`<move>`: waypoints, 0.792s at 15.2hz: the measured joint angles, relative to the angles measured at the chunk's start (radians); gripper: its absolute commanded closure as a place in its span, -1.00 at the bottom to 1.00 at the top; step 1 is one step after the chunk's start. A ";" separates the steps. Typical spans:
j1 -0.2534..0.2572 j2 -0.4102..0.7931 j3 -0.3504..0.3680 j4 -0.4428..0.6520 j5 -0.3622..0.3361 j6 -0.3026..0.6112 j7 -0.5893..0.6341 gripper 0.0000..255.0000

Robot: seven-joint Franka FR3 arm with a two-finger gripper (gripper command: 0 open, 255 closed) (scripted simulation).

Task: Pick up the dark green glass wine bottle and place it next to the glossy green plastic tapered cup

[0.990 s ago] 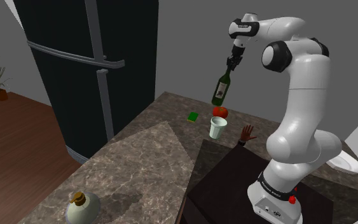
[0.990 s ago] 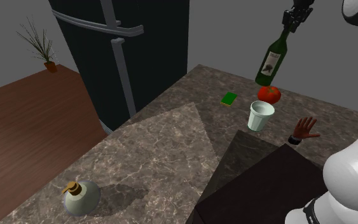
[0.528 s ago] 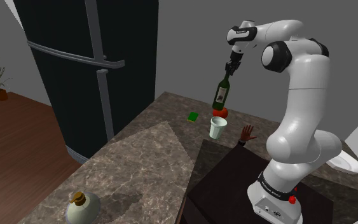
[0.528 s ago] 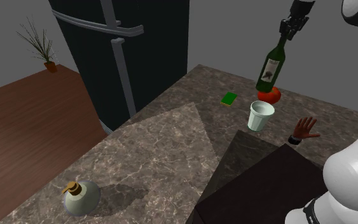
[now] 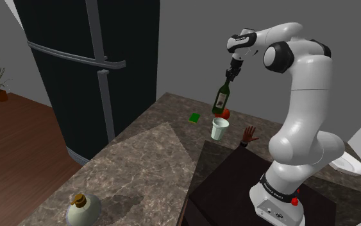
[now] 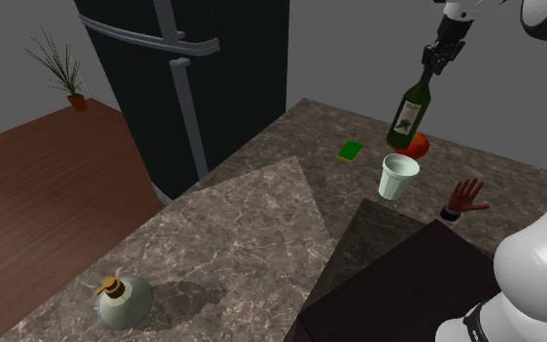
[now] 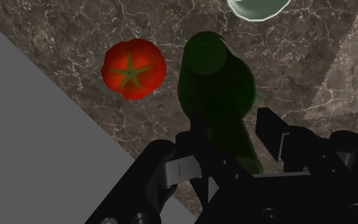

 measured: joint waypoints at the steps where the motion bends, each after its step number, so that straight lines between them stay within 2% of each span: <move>1: 0.000 0.004 0.000 -0.006 0.001 0.010 -0.001 1.00; 12: 0.001 0.042 0.006 -0.099 0.012 0.140 -0.011 1.00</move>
